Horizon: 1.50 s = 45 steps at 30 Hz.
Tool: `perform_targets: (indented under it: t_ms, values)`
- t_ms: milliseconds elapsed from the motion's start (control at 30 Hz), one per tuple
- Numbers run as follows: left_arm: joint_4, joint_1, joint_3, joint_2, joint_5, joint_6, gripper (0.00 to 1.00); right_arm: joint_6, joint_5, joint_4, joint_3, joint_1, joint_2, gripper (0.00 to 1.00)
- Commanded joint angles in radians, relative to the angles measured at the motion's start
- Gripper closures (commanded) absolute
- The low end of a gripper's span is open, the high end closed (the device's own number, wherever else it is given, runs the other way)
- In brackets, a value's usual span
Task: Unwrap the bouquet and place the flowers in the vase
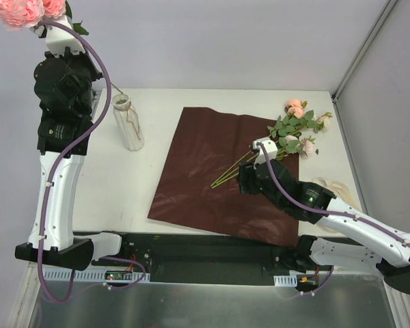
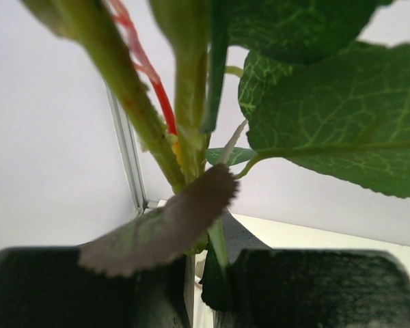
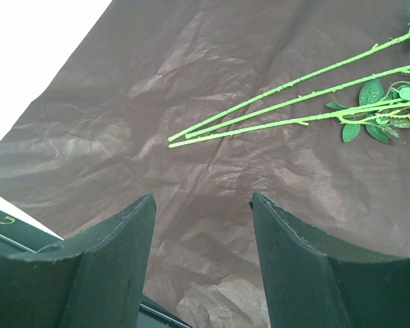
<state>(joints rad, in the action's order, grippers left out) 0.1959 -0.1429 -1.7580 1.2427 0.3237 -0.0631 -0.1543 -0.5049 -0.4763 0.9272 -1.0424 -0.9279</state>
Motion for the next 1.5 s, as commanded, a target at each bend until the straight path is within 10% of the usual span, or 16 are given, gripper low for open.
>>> perform_targets:
  t_ms: [0, 933, 1167, 1333, 1467]
  values:
    - [0.01, 0.005, -0.008, -0.038, 0.003, 0.005, 1.0, -0.016, 0.003, 0.031, 0.025, -0.002, 0.001, 0.39]
    - [0.063, 0.005, -0.023, 0.067, 0.057, 0.002, 1.0, -0.037, 0.023, 0.039, 0.01, -0.002, 0.014, 0.39]
    - [0.174, 0.005, -0.092, 0.138, 0.089, 0.02, 0.28, -0.042, 0.031, 0.039, 0.004, -0.002, 0.001, 0.39]
    - [0.232, 0.005, -0.083, 0.118, 0.071, 0.081, 0.01, -0.047, 0.031, 0.031, 0.012, -0.001, -0.025, 0.39]
    - [0.254, 0.005, 0.001, 0.046, -0.003, 0.169, 0.01, -0.08, 0.011, 0.004, 0.033, 0.007, -0.075, 0.39]
